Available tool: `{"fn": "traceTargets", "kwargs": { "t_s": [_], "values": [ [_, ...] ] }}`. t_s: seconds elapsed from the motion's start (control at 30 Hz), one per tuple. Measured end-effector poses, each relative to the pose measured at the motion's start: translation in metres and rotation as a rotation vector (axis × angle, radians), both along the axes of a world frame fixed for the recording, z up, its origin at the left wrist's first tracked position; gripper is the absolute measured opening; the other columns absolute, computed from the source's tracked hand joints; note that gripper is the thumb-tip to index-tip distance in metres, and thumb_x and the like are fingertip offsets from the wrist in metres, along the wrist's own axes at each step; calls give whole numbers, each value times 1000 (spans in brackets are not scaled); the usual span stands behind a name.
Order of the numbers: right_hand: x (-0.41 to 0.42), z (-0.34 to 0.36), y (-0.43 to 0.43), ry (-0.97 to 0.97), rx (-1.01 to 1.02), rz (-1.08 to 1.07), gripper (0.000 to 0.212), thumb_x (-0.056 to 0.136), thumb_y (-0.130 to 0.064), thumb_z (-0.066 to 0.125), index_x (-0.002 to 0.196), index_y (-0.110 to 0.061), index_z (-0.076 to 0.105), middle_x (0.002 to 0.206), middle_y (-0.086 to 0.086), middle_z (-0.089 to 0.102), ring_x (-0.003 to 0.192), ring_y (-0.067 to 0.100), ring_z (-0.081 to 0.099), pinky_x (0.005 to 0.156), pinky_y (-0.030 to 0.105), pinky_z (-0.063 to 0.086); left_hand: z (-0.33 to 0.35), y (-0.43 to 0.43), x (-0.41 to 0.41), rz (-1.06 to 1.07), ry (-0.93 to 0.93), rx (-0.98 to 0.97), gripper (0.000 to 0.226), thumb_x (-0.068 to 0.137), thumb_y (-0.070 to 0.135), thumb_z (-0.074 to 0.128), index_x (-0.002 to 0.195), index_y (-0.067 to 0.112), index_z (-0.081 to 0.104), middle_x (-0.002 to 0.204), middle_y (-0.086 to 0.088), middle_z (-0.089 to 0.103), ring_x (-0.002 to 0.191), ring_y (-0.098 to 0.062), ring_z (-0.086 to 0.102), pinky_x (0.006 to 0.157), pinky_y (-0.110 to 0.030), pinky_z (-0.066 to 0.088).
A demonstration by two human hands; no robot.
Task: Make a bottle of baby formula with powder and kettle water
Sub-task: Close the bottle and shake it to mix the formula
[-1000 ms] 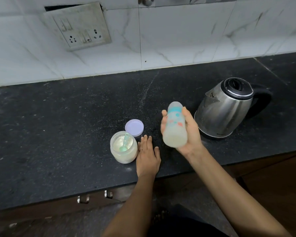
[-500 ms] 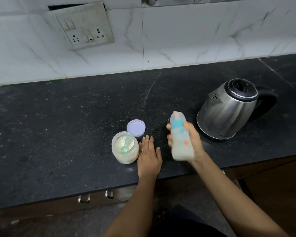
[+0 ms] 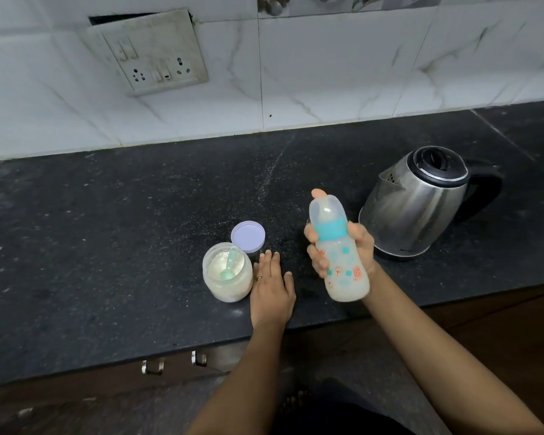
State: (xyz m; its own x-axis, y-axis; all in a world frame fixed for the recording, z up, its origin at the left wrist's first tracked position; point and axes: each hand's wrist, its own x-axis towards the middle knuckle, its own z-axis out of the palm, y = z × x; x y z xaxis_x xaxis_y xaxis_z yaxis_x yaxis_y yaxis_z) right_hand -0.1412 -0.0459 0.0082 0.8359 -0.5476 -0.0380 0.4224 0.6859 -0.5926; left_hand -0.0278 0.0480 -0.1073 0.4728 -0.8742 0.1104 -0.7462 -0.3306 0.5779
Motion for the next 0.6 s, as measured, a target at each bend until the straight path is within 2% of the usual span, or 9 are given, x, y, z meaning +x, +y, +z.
{"fn": "traceTargets", "kwargs": {
  "t_s": [0.03,0.13,0.2,0.23,0.3,0.37,0.47,0.53,0.6],
  "values": [
    [2,3,-1,-17,9,11,50,72,-35,75,112,-10,57,95,6,63,65,18,65,57,30,57,-1,0,0,0,-3,2,49,98,24,43,143,8,36,153,-11,32,144,-22,24,116,-28,4],
    [7,-2,1,-137,446,-230,70,63,-29,81,124,-10,53,95,6,67,69,19,68,60,31,58,0,0,0,5,-5,7,49,98,24,42,143,7,37,152,-11,33,143,-22,24,117,-30,6],
    [5,-8,6,-185,543,-164,63,69,-28,80,123,-8,53,97,10,67,74,21,69,64,34,59,0,0,0,-1,6,12,49,98,25,41,144,8,35,153,-11,31,144,-22,22,117,-29,5],
    [3,-8,12,-149,436,-82,57,72,-31,78,118,-8,52,95,10,66,71,21,68,63,32,58,1,1,0,-4,10,9,50,98,25,40,145,9,34,154,-10,29,145,-21,20,117,-28,3],
    [4,1,17,-29,154,-107,56,69,-36,78,112,-10,55,93,7,65,62,18,64,56,28,55,1,1,0,-5,12,6,50,99,26,40,146,10,32,155,-9,27,145,-20,19,116,-27,1],
    [9,8,11,13,187,-178,60,59,-36,84,107,-11,58,89,5,66,59,17,62,54,26,54,1,0,0,-5,3,8,50,98,25,40,145,9,33,154,-10,29,145,-20,20,116,-27,1],
    [9,7,9,-46,317,-266,53,69,-36,77,110,-10,55,90,7,67,63,18,65,58,29,57,1,0,0,-4,2,13,49,98,25,40,144,8,34,154,-11,29,145,-20,20,117,-27,2],
    [5,2,15,-52,192,-89,54,72,-36,76,115,-13,54,93,7,64,61,18,62,54,28,55,1,0,1,-8,12,17,50,98,25,40,145,9,33,155,-10,28,145,-20,18,116,-27,1],
    [3,2,21,-31,63,-48,51,69,-37,77,112,-14,61,94,6,63,60,17,61,53,28,53,1,0,1,-11,23,16,50,99,26,39,145,10,32,156,-9,26,145,-20,17,116,-27,1]
  ]
}}
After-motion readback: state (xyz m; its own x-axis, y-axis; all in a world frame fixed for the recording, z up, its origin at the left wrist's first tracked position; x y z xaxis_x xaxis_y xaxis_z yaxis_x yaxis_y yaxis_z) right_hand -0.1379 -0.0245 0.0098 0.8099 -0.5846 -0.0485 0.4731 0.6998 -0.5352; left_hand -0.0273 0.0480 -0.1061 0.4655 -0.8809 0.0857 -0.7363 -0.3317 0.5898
